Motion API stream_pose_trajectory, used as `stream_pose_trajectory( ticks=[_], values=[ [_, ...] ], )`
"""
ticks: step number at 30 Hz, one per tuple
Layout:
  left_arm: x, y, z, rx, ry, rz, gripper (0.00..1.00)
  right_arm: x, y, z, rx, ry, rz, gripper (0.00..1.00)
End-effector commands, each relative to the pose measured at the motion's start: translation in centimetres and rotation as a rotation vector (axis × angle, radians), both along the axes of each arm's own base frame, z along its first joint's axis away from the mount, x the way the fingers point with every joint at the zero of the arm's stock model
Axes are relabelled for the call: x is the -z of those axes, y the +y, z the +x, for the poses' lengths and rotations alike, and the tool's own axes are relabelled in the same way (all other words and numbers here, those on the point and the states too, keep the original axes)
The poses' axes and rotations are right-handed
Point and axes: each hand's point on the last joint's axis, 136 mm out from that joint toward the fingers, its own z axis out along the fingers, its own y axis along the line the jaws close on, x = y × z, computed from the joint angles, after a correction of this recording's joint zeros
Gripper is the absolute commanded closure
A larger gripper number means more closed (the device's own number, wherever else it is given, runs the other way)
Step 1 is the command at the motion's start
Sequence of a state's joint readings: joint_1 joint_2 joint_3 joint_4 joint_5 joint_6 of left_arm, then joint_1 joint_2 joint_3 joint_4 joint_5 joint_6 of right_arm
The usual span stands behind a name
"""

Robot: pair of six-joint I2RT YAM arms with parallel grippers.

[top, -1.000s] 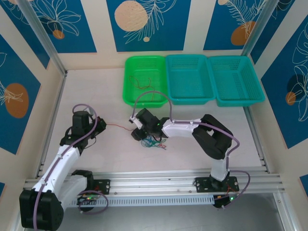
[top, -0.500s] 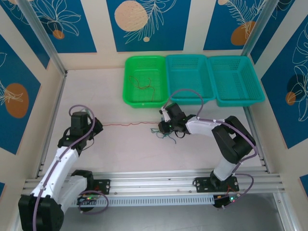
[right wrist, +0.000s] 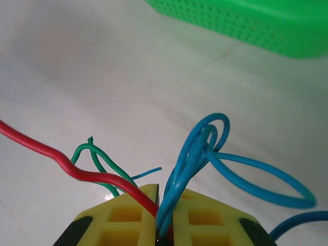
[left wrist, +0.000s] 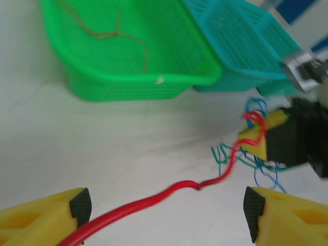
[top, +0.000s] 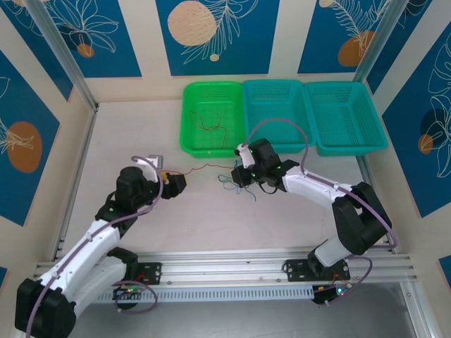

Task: Untangle the cables

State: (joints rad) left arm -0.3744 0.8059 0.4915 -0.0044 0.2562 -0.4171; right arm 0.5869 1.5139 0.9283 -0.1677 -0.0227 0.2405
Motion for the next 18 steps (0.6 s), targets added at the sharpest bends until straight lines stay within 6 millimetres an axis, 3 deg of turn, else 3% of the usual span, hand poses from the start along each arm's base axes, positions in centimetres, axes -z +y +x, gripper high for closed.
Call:
stream_pose_trajectory(
  ticks=[1, 7, 14, 18],
  values=[
    [-4.3, 0.0, -0.1, 0.048, -0.22, 0.139, 0.16, -0.4, -0.4, -0.2, -0.022, -0.006, -0.039, 1.0],
    [-7.8, 1.3, -1.9, 0.042, -0.355, 0.24, 0.09, 0.0, -1.0, 0.5, 0.058, 0.039, -0.053, 1.0],
    [-6.3, 3.5, -1.0, -0.109, -0.191, 0.251, 0.06, 1.5, -2.0, 0.5, 0.109, 0.149, -0.07, 1.0],
    [-6.7, 0.0, -1.4, 0.083, -0.267, 0.201, 0.1, 1.9, -1.7, -1.1, 0.032, 0.119, -0.119, 1.0]
  ],
)
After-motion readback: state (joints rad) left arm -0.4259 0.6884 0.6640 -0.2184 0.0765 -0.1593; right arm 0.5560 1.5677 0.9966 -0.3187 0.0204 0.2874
